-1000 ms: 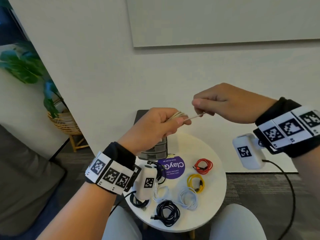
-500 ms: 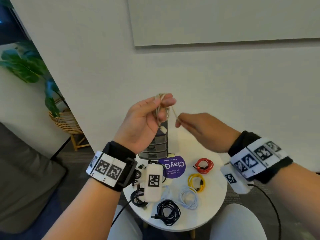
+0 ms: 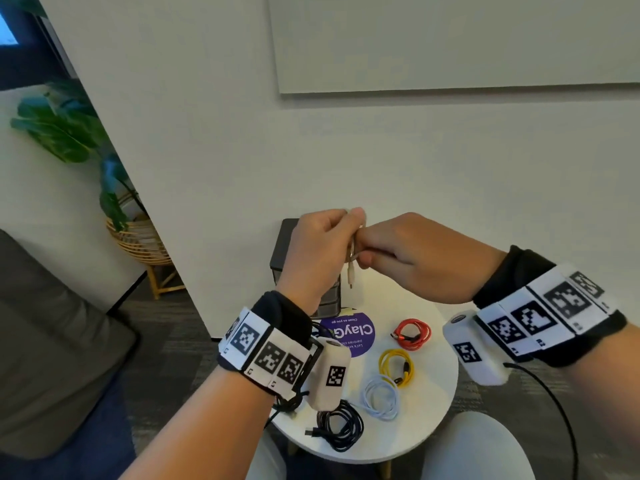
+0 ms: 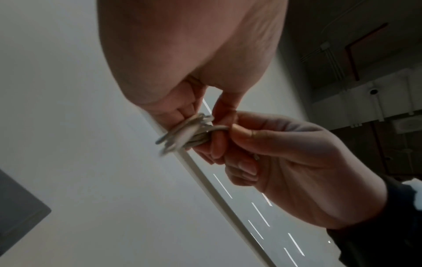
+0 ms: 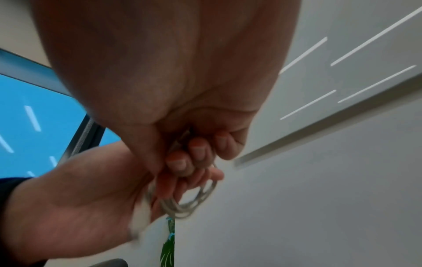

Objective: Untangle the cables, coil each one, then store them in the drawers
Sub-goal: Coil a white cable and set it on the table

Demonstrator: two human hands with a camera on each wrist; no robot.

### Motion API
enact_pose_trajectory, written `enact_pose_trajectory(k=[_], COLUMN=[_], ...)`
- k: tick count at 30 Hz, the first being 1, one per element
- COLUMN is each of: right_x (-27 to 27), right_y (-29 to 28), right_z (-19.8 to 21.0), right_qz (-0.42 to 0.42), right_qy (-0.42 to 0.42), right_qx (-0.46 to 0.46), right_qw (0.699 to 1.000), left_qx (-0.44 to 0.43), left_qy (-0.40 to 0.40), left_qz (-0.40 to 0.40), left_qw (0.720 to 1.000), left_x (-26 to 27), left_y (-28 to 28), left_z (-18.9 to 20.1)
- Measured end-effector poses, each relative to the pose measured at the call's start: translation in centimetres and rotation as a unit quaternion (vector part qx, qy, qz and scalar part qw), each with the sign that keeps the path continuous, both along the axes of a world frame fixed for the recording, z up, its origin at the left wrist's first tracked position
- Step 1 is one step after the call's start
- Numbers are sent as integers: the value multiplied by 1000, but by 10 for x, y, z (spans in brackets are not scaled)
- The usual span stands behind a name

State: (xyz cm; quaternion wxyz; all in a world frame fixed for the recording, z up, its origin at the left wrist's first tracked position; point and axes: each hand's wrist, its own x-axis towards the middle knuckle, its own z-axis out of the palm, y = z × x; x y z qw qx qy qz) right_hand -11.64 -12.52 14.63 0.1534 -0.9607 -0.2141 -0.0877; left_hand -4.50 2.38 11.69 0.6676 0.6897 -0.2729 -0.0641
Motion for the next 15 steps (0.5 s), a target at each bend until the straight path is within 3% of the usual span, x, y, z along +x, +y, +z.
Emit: enact_pose_trajectory(k=[3, 9, 12, 15], right_x=[-1, -6, -7, -10], right_y=[0, -3, 0, 2], right_z=[-4, -7, -7, -4], right_qz=[-10, -14, 11, 21], right_qy=[-3, -12, 6, 50], right_qx=[41, 83, 69, 123], right_qw=[999, 996, 998, 991], left_qx=[9, 50, 50, 49], left_qy=[-21, 20, 5, -8], left_qz=[6, -107, -105, -94], left_qw=[1000, 993, 993, 994], left_x=[2, 2, 0, -2], left_y=[-1, 7, 8, 6], left_z=[3, 6, 7, 5])
